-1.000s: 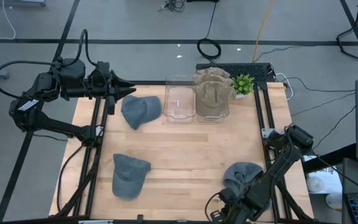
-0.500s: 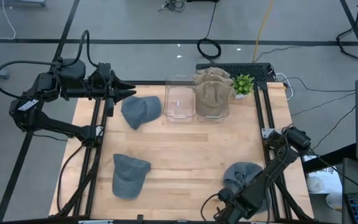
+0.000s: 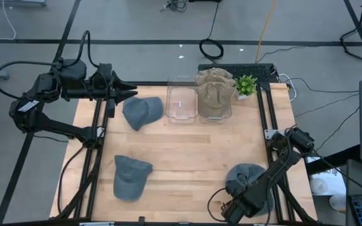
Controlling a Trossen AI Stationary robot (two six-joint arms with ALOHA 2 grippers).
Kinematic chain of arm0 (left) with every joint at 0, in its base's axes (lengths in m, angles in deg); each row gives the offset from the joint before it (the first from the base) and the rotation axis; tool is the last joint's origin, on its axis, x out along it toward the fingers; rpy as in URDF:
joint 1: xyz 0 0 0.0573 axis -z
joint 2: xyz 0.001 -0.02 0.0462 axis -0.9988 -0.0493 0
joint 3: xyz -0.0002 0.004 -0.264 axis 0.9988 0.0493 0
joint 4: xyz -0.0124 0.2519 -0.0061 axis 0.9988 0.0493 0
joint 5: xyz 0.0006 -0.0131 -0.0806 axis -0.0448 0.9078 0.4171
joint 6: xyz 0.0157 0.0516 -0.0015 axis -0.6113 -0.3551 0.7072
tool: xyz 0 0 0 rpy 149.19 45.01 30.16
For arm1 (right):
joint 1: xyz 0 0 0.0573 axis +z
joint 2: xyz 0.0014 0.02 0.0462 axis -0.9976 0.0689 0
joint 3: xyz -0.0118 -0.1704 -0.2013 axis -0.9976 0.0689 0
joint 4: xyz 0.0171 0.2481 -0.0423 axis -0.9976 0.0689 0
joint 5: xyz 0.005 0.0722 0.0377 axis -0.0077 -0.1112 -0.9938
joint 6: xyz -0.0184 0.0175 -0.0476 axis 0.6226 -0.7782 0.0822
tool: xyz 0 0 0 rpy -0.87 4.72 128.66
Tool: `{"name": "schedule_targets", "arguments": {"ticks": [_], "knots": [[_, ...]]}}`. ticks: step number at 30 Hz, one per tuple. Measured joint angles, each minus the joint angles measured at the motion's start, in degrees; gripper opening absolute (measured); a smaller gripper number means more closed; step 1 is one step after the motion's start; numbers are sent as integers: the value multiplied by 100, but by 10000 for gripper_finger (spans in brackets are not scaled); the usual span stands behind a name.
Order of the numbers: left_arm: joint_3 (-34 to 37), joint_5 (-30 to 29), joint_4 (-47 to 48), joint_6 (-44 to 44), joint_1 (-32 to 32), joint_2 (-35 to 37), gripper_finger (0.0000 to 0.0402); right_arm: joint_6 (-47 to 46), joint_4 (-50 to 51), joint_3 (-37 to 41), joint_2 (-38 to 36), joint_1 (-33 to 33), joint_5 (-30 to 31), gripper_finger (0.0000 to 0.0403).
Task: Pick & Place hat
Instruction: Put the bottom right blue cap into the left transparent bin
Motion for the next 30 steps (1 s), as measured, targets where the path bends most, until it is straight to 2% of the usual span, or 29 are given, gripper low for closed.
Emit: {"name": "schedule_targets", "arguments": {"ticks": [8,12,16,22,30], "knots": [[0,0,0,2,0,2,104,-272,-1368,1027,8,4,10,253],[0,15,0,27,0,1,104,-438,-1425,1432,-20,-2,-65,231],[0,342,-2,52,0,2,104,-334,-1315,1463,-20,0,-56,167],[-1,592,-2,57,0,2,104,-90,-1344,1465,-27,0,-21,22],[-1,592,-2,52,0,2,104,-4,-1303,1340,-33,4,26,2]]}}
